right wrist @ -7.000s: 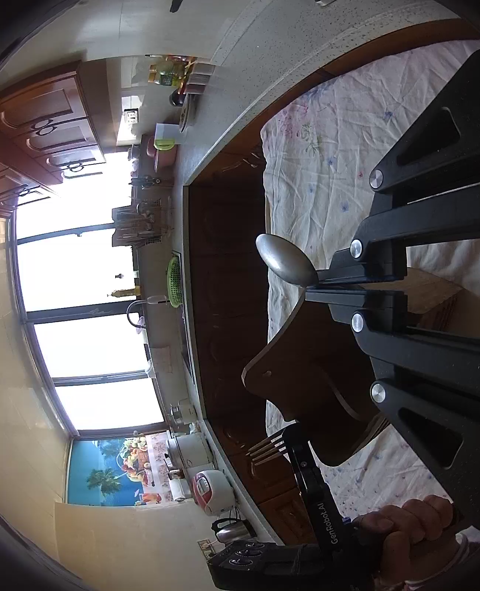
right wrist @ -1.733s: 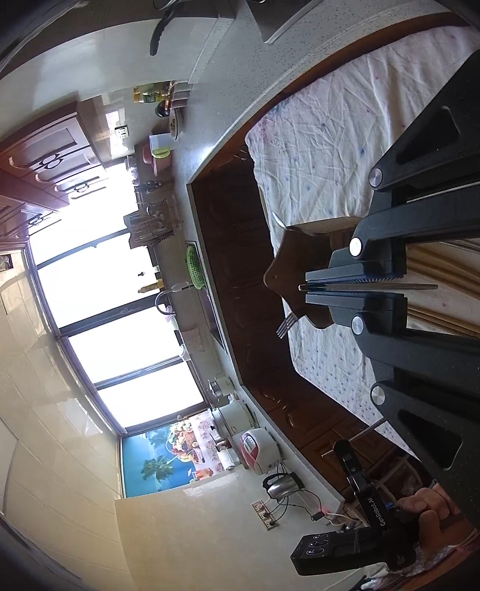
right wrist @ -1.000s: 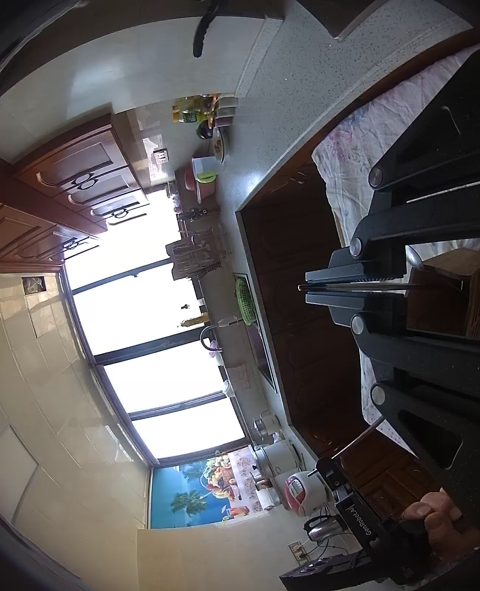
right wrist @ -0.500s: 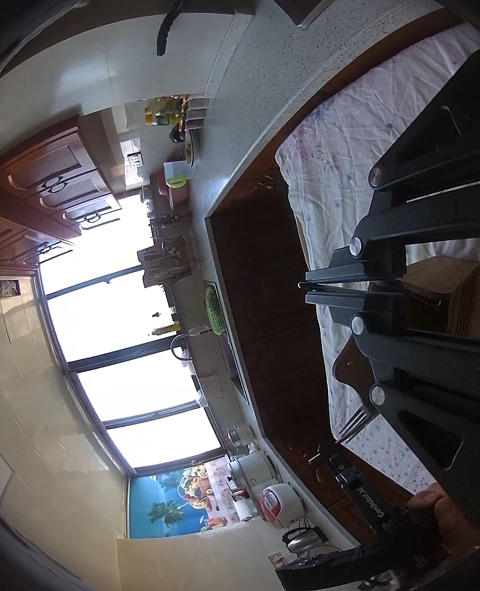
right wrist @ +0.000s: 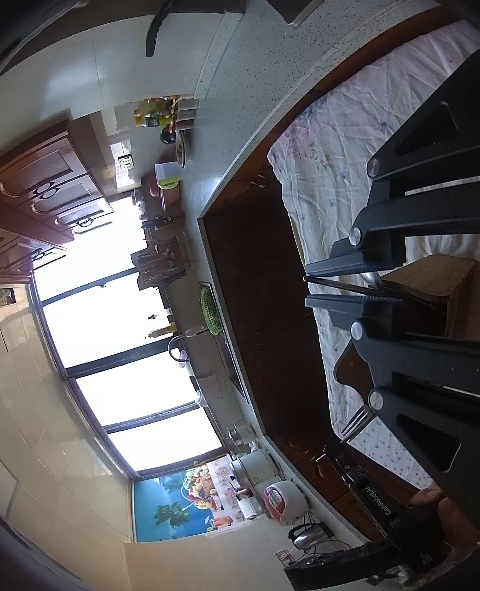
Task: Organize utensils
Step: 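Lift the metal chopsticks into the wooden holder and open both tools, then withdraw both open tools back to the wooden chopsticks on the cloth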
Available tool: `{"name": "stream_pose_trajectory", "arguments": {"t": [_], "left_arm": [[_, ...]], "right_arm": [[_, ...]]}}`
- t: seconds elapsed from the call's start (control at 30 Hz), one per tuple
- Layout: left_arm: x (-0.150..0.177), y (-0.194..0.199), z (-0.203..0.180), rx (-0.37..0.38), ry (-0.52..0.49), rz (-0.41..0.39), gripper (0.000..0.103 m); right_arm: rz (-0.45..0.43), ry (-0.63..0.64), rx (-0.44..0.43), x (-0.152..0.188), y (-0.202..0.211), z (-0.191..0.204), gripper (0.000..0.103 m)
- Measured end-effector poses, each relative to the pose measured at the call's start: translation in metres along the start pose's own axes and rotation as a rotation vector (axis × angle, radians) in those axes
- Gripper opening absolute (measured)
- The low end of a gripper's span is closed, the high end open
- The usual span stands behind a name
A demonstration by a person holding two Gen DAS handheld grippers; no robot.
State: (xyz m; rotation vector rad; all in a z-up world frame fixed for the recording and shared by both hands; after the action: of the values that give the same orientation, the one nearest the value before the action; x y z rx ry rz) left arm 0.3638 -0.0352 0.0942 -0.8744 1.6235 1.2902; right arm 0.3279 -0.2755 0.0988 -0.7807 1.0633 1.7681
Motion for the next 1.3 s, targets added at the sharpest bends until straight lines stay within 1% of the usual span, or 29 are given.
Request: {"name": "stream_pose_trajectory", "arguments": {"t": [0.03, 0.07, 0.1, 0.13, 0.17, 0.2, 0.23, 0.27, 0.3, 0.37, 0.4, 0.43, 0.47, 0.63, 0.77, 0.97, 1.07, 1.3], "left_arm": [[-0.001, 0.003, -0.001, 0.001, -0.007, -0.002, 0.011], [-0.002, 0.007, -0.001, -0.002, -0.011, -0.003, 0.022], [-0.003, 0.012, -0.001, -0.006, -0.011, -0.009, 0.029], [-0.004, 0.017, -0.001, -0.009, -0.009, -0.018, 0.039], [-0.004, 0.022, 0.000, -0.013, -0.005, -0.025, 0.044], [-0.004, 0.025, 0.002, -0.018, 0.000, -0.025, 0.047], [-0.004, 0.029, 0.004, -0.020, 0.007, -0.024, 0.052], [-0.003, 0.033, 0.005, -0.021, 0.014, -0.023, 0.058], [-0.002, 0.037, 0.007, -0.025, 0.022, -0.021, 0.061], [0.002, 0.047, 0.010, -0.033, 0.034, -0.024, 0.067], [0.005, 0.052, 0.011, -0.041, 0.036, -0.023, 0.069], [0.008, 0.057, 0.012, -0.052, 0.039, -0.018, 0.076], [0.012, 0.063, 0.014, -0.059, 0.043, -0.014, 0.080], [0.037, 0.087, 0.020, -0.055, 0.074, 0.009, 0.081], [0.064, 0.104, 0.025, -0.052, 0.100, 0.044, 0.084], [0.104, 0.121, 0.031, -0.048, 0.157, 0.115, 0.085], [0.123, 0.129, 0.034, -0.055, 0.183, 0.150, 0.085], [0.159, 0.136, 0.035, -0.054, 0.203, 0.232, 0.085]], "right_arm": [[-0.004, -0.010, -0.010, -0.001, 0.003, -0.001, 0.035], [-0.011, -0.020, -0.017, -0.002, 0.007, -0.001, 0.043], [-0.021, -0.029, -0.026, -0.004, 0.012, -0.002, 0.053], [-0.033, -0.037, -0.032, -0.006, 0.017, -0.002, 0.058], [-0.044, -0.044, -0.039, -0.007, 0.022, -0.002, 0.060], [-0.053, -0.054, -0.051, -0.008, 0.028, -0.002, 0.067], [-0.063, -0.065, -0.060, -0.009, 0.033, -0.003, 0.074], [-0.072, -0.075, -0.066, -0.010, 0.039, -0.003, 0.077], [-0.079, -0.083, -0.073, -0.010, 0.045, -0.003, 0.082], [-0.087, -0.085, -0.083, -0.008, 0.055, -0.004, 0.085], [-0.088, -0.085, -0.086, -0.006, 0.060, -0.004, 0.089], [-0.087, -0.086, -0.088, -0.003, 0.065, -0.005, 0.095], [-0.085, -0.087, -0.090, 0.000, 0.070, -0.005, 0.096], [-0.048, -0.092, -0.075, 0.024, 0.086, -0.012, 0.097], [-0.013, -0.087, -0.060, 0.047, 0.099, -0.017, 0.097], [0.060, -0.060, -0.030, 0.086, 0.112, -0.022, 0.097], [0.105, -0.070, -0.020, 0.105, 0.116, -0.027, 0.097], [0.199, -0.087, 0.022, 0.144, 0.115, -0.039, 0.097]]}}
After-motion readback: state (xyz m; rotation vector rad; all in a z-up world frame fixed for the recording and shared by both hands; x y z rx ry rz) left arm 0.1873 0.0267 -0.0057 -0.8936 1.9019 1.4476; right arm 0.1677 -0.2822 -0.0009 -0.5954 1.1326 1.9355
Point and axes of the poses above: each gripper's, at about its wrist camera, not at the fingertips, and y roughly against the way its jaws point, z to its left, x to its underside, the point moved 3 cm from there along -y, roughly the way its jaws point, and after that the axes turned 10 degrees about -y, right-handed, at the moved point
